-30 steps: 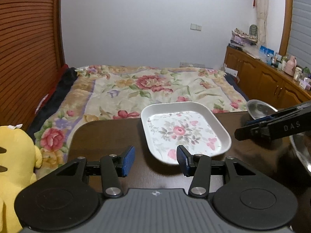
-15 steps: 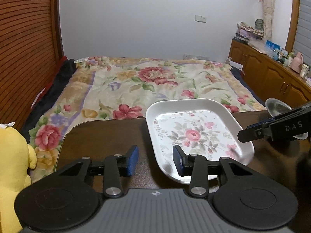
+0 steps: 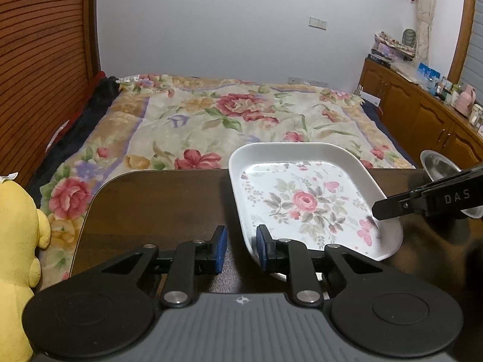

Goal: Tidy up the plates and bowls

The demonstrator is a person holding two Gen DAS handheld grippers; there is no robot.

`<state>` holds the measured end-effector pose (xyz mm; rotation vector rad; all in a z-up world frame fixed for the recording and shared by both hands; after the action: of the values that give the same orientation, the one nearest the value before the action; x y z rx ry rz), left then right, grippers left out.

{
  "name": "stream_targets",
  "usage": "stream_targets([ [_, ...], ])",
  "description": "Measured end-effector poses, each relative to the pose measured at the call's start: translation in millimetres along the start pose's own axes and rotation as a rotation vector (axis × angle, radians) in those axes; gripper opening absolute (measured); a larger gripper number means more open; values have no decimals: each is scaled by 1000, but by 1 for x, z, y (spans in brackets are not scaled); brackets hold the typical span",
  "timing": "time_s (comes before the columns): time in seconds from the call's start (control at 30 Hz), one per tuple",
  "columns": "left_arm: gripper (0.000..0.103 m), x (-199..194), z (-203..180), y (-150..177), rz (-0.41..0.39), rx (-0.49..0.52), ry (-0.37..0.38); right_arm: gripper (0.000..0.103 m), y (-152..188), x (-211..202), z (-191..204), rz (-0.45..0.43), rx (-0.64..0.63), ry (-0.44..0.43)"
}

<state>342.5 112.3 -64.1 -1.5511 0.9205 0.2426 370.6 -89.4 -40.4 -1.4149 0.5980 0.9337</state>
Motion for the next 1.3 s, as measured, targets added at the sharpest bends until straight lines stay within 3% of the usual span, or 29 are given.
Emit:
stream_targets([
  [0.4, 20, 1, 7, -3, -6, -25, 18, 10, -4, 6, 3, 4, -19, 17],
  [0.5, 13, 2, 8, -3, 2, -38, 45, 10, -5, 7, 3, 6, -21, 18],
  [0.73, 13, -14, -3, -3, 15, -46, 58, 10, 1, 1, 2, -11, -9, 1],
  [1.3, 13, -108, -71, -5, -105, 29, 79, 10, 26, -104, -12, -195, 50, -58],
])
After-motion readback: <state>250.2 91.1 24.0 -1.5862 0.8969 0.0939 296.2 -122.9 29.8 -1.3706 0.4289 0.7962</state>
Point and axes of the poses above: each gripper's, at about its wrist camera, not at the fingertips, and x roughly the way its jaws point, z to its left, y to its underside, the point moved 2 cm from there along x, roughly the way its jaws point, and after that the axes turned 12 degrees about y, right-handed, at the moved point
